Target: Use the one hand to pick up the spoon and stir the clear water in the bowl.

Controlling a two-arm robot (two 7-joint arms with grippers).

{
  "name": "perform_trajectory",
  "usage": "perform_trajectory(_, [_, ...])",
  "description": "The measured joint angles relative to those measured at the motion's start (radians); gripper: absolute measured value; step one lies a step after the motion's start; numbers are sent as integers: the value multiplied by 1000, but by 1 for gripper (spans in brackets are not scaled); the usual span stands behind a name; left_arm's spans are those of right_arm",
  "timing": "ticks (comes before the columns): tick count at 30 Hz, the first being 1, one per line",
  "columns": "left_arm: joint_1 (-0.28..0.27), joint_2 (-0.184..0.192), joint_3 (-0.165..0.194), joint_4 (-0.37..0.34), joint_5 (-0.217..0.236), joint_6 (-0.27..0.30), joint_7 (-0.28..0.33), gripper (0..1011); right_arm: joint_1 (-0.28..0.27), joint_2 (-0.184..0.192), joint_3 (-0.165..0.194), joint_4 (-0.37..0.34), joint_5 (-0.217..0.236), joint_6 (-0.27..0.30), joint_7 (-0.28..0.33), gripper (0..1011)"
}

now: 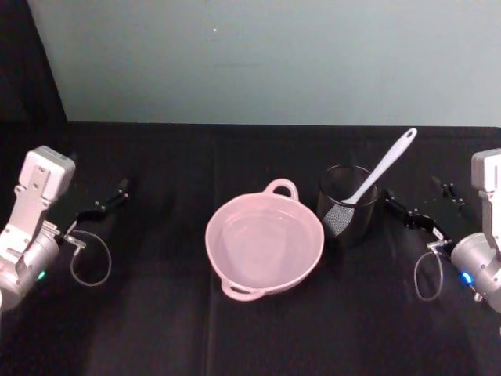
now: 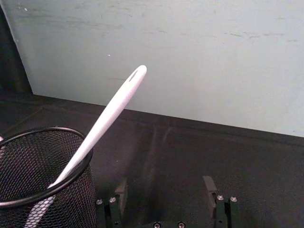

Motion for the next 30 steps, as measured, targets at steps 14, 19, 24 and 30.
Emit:
perform_trajectory(14, [0,0,0,0,0,0,0,1011,-2,2,-1,-2,0,-2,-1,1003])
perform_trajectory(19, [0,0,0,0,0,0,0,1011,-2,2,-1,-3,1,-3,-1,1003])
perform_trajectory(24, [0,0,0,0,0,0,0,1011,-2,3,-1,-3,1,-3,-1,1003])
perform_trajectory(30, [0,0,0,0,0,0,0,1011,-2,3,-1,-3,1,-4,-1,1002])
